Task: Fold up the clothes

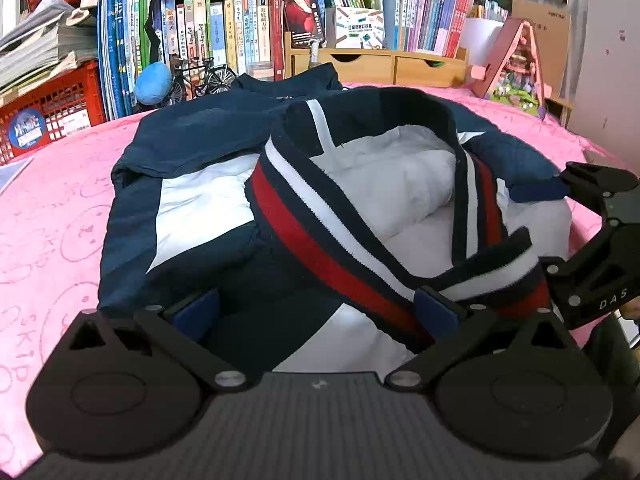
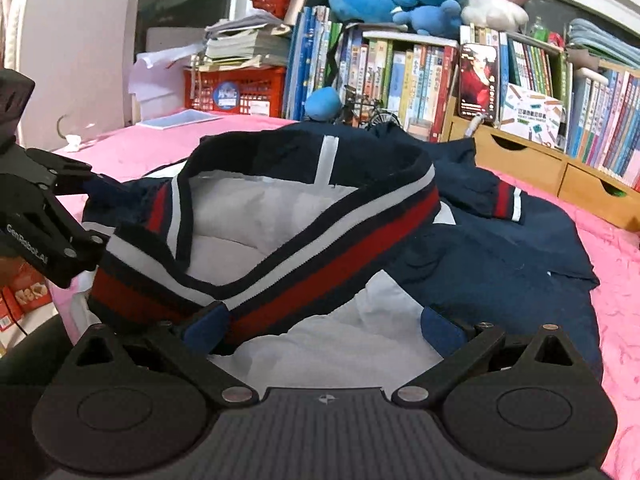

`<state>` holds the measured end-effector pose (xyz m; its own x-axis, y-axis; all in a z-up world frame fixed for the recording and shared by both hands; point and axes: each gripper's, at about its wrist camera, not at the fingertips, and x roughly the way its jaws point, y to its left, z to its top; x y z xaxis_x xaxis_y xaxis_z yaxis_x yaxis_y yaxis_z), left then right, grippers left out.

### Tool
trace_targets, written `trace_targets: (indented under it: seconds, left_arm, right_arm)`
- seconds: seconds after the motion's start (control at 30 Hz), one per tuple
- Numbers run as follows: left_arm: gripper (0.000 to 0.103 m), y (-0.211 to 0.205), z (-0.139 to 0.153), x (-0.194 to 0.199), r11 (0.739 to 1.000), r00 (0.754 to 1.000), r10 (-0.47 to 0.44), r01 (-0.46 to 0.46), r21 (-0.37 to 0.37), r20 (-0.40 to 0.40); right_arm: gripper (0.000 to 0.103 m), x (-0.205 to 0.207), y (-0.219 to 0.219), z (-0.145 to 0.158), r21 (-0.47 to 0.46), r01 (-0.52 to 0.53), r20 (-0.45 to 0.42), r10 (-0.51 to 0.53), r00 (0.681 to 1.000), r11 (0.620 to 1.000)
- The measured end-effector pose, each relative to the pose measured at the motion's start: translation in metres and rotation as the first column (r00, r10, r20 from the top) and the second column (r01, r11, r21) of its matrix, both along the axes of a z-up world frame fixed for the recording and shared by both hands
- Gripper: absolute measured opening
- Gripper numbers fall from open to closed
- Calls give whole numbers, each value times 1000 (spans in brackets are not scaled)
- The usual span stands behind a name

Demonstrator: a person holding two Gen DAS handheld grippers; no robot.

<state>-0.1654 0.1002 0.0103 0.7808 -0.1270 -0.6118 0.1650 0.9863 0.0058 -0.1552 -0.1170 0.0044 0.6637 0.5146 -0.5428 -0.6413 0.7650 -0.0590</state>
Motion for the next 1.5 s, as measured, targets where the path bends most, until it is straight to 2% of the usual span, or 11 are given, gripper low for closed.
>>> trace_targets:
  seconds: [0.27,0.5,0.67,0.9,1.07,1.13,1.23,1.3,1.37,1.4,1.5]
  left_arm:
    - [103,-6,2,-4,999,999,36,-36,15,27]
    - [103,28,26,-16,995,986,96,-94,-23,135]
    - [103,54,34,-6,972,964,217,-199,-123,153]
    - [103,56,31,-18,982,968,184,-172,-81,171]
    - [103,52,18,-19,988,978,153,-145,-59,144]
    - [103,52,13,-16,987,980,153,-144,-72,130]
    - [103,53,9,-17,985,981,157,-147,-89,117]
    - [103,53,7,-20,984,981,160,-149,-101,112]
    - [103,53,7,-24,986,982,151,-141,-90,115]
    - [103,52,7,-27,988,982,144,-136,-78,118]
    - [103,48,9,-36,994,982,113,-110,-29,155]
  right_arm:
    - [103,3,6,3,19,50,-59,-49,997,999]
    - [103,-63,3,24,-85,-175,193,189,963,981]
    - [102,-86,30,15,-253,-178,336,259,906,951]
    - [96,-88,33,30,-268,-356,314,430,846,895]
    - [102,-84,18,53,-156,-467,187,490,851,870]
    - [102,-87,32,45,-203,-445,171,479,861,872]
    - [93,-88,59,24,-286,-403,179,461,869,870]
    - [63,-83,73,17,-259,-402,126,443,888,878]
    - [53,-70,82,18,-184,-402,20,412,911,897]
    - [32,-65,82,23,-145,-384,-6,387,922,912]
    - [13,-46,75,44,-49,-269,-27,268,963,962]
